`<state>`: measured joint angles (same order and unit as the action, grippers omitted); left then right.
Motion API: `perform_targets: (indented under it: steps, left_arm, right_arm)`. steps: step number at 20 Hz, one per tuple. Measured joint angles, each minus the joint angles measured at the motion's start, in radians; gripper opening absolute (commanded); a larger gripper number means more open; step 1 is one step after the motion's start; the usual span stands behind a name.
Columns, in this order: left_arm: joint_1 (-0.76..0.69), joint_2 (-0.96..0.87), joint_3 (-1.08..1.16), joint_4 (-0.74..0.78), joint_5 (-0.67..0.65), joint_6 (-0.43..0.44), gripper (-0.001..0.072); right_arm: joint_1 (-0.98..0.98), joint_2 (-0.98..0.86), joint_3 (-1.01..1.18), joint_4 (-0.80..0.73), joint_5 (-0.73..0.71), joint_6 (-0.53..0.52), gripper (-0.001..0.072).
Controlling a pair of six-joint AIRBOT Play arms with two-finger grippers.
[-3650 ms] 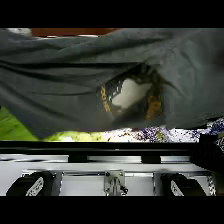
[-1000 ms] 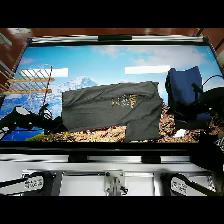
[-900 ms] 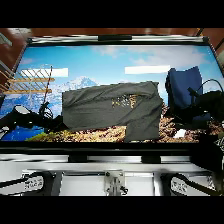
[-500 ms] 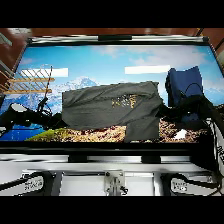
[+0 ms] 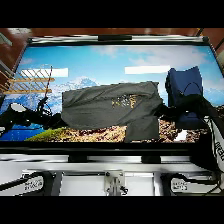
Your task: Fold the shirts.
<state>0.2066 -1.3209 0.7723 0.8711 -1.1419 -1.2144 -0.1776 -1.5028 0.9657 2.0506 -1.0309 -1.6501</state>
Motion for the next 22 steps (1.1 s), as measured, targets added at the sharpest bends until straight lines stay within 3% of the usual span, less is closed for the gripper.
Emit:
perform_targets:
  steps: [1, 4, 8, 15, 18, 22]
  left_arm:
    - [0.0, 0.0, 0.001, 0.0, 0.003, 0.004, 0.0034]
    - [0.0, 0.003, 0.029, 0.0, 0.002, 0.016, 0.0033]
    - [0.0, 0.06, 0.211, 0.0, -0.019, 0.03, 0.0033]
    - [0.0, 0.296, 0.931, -0.003, -0.021, 0.047, 0.0034]
    - [0.0, 0.385, 1.163, -0.003, -0.014, 0.0, 0.0034]
    - [0.0, 0.491, 1.25, 0.084, -0.045, -0.077, 0.0034]
  right_arm:
    - [0.012, -0.011, 0.001, 0.005, 0.004, 0.0, 0.0068]
    - [0.045, -0.003, 0.017, -0.005, 0.011, -0.012, 0.0068]
    - [0.058, 0.145, 0.143, 0.002, -0.011, -0.079, 0.0067]
    - [0.061, 0.557, 0.59, -0.028, 0.105, -0.171, 0.0067]
    - [0.062, 0.698, 0.713, -0.051, 0.145, -0.158, 0.0067]
    - [0.062, 0.827, 0.771, -0.065, 0.112, -0.113, 0.0067]
